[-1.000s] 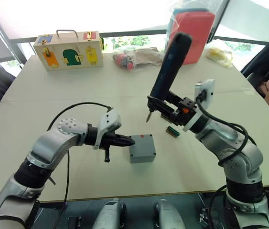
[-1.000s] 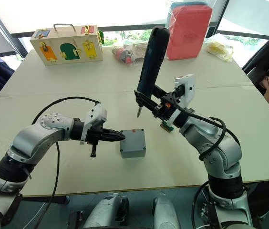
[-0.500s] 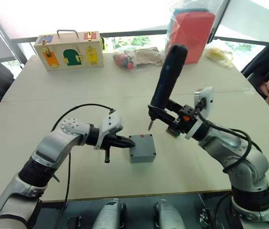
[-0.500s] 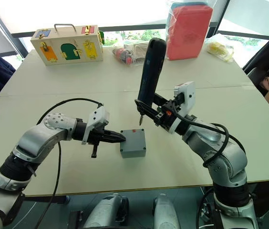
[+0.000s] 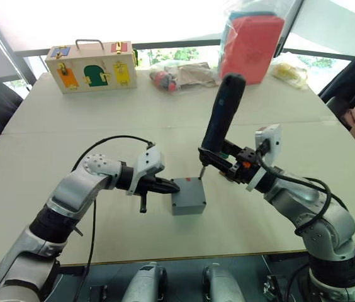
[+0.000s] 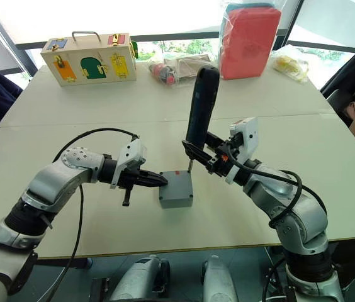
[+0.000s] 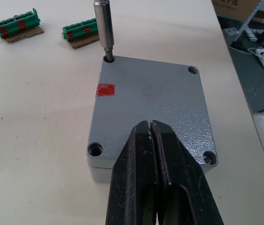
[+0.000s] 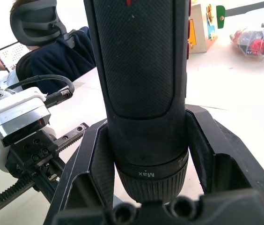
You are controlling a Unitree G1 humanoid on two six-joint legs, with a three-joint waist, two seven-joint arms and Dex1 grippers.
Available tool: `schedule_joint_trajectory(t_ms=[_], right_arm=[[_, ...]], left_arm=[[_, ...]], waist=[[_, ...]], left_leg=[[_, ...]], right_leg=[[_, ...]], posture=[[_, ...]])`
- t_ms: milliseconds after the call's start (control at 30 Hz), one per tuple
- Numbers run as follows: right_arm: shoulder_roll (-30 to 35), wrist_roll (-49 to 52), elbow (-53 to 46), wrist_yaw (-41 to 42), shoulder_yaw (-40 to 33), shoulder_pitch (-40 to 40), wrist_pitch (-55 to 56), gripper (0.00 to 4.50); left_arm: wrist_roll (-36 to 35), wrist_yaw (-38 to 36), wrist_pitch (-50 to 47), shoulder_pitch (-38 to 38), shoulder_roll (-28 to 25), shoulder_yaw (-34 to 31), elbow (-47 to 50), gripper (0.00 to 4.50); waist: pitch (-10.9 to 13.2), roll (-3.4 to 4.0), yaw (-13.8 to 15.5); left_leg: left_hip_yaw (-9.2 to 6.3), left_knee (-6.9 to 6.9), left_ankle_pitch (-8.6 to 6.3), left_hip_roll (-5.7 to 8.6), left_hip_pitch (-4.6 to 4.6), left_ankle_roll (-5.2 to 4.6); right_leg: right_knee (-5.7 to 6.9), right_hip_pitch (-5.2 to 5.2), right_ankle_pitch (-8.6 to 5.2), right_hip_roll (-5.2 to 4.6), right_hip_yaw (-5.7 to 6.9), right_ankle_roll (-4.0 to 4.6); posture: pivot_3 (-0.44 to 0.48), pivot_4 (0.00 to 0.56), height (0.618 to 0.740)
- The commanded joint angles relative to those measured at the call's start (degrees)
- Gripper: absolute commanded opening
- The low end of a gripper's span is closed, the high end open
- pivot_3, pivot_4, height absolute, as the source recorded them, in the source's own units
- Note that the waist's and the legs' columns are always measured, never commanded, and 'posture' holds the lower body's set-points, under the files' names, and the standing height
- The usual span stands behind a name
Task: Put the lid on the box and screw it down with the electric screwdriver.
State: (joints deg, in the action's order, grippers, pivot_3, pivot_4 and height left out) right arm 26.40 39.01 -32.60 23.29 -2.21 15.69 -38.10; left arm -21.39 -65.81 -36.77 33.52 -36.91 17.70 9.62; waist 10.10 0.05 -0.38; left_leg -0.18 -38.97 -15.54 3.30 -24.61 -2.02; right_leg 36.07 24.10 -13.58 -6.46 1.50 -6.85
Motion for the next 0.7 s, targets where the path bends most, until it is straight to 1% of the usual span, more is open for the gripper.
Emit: schedule_joint_trajectory(t_ms=[33,200,467,700], right_arm=[[-0.3,-2.9,-1.9,0.8,1.4,-1.9,3.2,1.79],[0.2,-7.9,-0.4,1.5,5.2,-4.7,5.8,1.79],[-2.0,-8.0,-0.4,0.0,6.5,-7.9,4.7,1.79],[-1.5,-11.0,0.6,-0.6,8.3,-9.1,4.0,1.79]], left_arm=[[1.2,0.1,0.3,0.7,0.1,0.6,0.2,0.00],[1.9,0.5,0.1,0.7,0.7,0.8,-0.1,0.00],[2.8,1.5,-0.4,-1.0,0.7,1.4,0.9,0.00],[3.1,2.0,-0.3,-1.5,0.9,1.8,0.7,0.00]], waist=[[0.0,-0.01,0.1],[0.0,-0.02,0.0],[-0.2,-0.16,0.0],[-0.6,-0.22,0.0]], left_leg=[[0.00,0.00,0.00,0.00,0.01,0.00],[-0.01,0.00,-0.01,0.00,0.19,-0.02],[-0.08,0.02,-0.12,0.00,0.83,-0.17],[-0.11,0.07,-0.15,-0.01,0.96,-0.16]], right_leg=[[0.00,-0.01,0.00,0.00,0.00,0.00],[-0.01,-0.19,-0.02,0.01,0.01,-0.03],[-0.09,-0.85,-0.18,-0.01,0.05,-0.05],[-0.09,-0.89,-0.24,-0.02,0.04,-0.02]], posture=[[0.000,0.150,0.740],[0.000,0.150,0.740],[0.000,0.150,0.740],[0.000,0.150,0.740]])
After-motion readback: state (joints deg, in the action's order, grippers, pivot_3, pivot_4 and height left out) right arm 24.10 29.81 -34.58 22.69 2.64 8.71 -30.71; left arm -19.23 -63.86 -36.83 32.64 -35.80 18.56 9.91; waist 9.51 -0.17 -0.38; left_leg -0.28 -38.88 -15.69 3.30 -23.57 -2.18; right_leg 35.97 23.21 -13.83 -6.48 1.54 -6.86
